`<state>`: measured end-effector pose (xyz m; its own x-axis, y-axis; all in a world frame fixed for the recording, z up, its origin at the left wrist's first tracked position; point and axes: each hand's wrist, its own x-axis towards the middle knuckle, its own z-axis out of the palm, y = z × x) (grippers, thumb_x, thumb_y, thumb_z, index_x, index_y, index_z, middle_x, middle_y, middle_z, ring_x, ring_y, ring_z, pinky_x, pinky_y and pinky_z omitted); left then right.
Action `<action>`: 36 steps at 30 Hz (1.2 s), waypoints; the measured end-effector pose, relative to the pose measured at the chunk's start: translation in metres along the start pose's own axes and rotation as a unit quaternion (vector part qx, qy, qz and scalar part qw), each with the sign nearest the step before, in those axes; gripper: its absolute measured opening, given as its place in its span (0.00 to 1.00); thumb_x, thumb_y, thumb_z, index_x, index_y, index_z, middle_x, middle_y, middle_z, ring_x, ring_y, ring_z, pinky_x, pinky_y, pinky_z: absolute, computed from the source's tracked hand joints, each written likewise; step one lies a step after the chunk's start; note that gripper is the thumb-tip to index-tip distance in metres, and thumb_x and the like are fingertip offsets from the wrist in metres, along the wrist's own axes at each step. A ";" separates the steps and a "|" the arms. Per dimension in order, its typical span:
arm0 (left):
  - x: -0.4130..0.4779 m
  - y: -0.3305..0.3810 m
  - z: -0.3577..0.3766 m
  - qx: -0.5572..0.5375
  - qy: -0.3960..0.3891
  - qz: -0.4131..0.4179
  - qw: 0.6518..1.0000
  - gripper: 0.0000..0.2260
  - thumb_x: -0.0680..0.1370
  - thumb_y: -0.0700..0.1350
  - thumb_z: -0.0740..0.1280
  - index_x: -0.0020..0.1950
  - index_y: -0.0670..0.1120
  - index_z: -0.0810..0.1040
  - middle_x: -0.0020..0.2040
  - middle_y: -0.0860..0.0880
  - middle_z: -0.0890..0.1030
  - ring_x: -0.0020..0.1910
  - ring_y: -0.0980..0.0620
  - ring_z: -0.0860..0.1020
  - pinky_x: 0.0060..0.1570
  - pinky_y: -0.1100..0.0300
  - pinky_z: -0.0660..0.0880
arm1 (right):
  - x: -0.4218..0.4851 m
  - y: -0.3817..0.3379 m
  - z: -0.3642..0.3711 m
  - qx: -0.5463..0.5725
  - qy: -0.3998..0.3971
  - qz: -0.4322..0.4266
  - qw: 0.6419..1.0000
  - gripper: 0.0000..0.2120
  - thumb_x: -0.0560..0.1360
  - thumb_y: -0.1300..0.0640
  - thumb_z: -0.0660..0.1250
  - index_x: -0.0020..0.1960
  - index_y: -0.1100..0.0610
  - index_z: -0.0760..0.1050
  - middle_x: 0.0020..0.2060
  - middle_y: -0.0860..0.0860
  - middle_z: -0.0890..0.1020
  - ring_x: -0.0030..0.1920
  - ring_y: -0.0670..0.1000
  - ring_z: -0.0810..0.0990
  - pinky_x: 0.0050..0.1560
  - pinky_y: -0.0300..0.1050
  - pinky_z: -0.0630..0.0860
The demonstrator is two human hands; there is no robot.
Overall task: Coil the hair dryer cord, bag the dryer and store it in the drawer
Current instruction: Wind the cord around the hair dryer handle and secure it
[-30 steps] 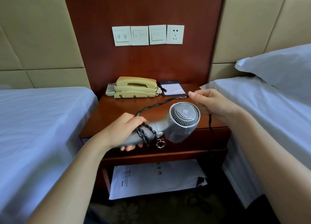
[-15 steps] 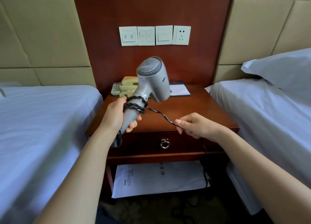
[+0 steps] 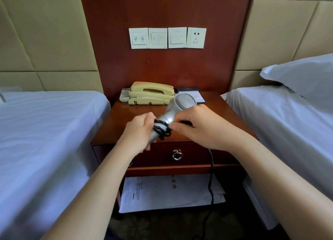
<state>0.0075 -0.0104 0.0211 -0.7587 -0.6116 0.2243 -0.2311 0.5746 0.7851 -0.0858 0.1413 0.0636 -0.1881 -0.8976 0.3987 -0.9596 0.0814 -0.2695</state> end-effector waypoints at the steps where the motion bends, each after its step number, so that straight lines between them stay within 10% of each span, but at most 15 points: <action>1: -0.004 0.003 0.004 0.022 -0.020 0.019 0.999 0.19 0.81 0.51 0.48 0.47 0.47 0.77 0.32 0.41 0.82 0.20 0.50 0.74 0.17 0.67 0.63 | 0.000 0.000 -0.001 -0.010 0.010 -0.003 1.000 0.17 0.77 0.52 0.62 0.34 0.60 0.74 0.25 0.50 0.72 0.28 0.48 0.70 0.31 0.41 0.66; 10: -0.025 0.019 0.018 0.027 -0.193 0.062 0.979 0.35 0.68 0.74 0.42 0.48 0.52 0.78 0.31 0.44 0.78 0.22 0.52 0.75 0.25 0.62 0.69 | -0.004 0.011 -0.005 -0.121 0.014 0.054 0.991 0.15 0.77 0.47 0.59 0.36 0.53 0.72 0.32 0.51 0.77 0.35 0.56 0.72 0.38 0.49 0.72; 14: -0.027 0.022 0.023 0.080 -0.228 0.079 0.967 0.17 0.70 0.64 0.65 0.43 0.51 0.76 0.32 0.46 0.80 0.21 0.50 0.73 0.26 0.55 0.73 | -0.005 0.012 -0.004 -0.094 -0.005 0.073 0.993 0.16 0.75 0.44 0.64 0.35 0.54 0.75 0.30 0.50 0.76 0.33 0.53 0.73 0.33 0.45 0.68; 28: -0.024 0.020 0.029 0.164 -0.181 0.108 0.964 0.15 0.80 0.56 0.54 0.39 0.50 0.72 0.29 0.51 0.71 0.23 0.51 0.70 0.27 0.56 0.67 | -0.013 0.052 -0.011 0.108 0.002 0.131 0.985 0.21 0.74 0.47 0.66 0.28 0.58 0.71 0.22 0.48 0.66 0.24 0.44 0.63 0.28 0.35 0.63; 36: -0.022 0.010 0.017 0.005 -0.278 0.056 0.959 0.13 0.79 0.51 0.57 0.49 0.48 0.79 0.31 0.46 0.79 0.22 0.49 0.73 0.19 0.63 0.66 | -0.025 0.081 -0.007 0.228 -0.007 0.222 0.948 0.24 0.76 0.47 0.62 0.31 0.65 0.70 0.21 0.47 0.66 0.22 0.42 0.62 0.26 0.31 0.62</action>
<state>0.0113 0.0183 0.0142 -0.9861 -0.1619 -0.0381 -0.1325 0.6268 0.7679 -0.1604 0.1730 0.0379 -0.5463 -0.8245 0.1475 -0.5964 0.2593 -0.7597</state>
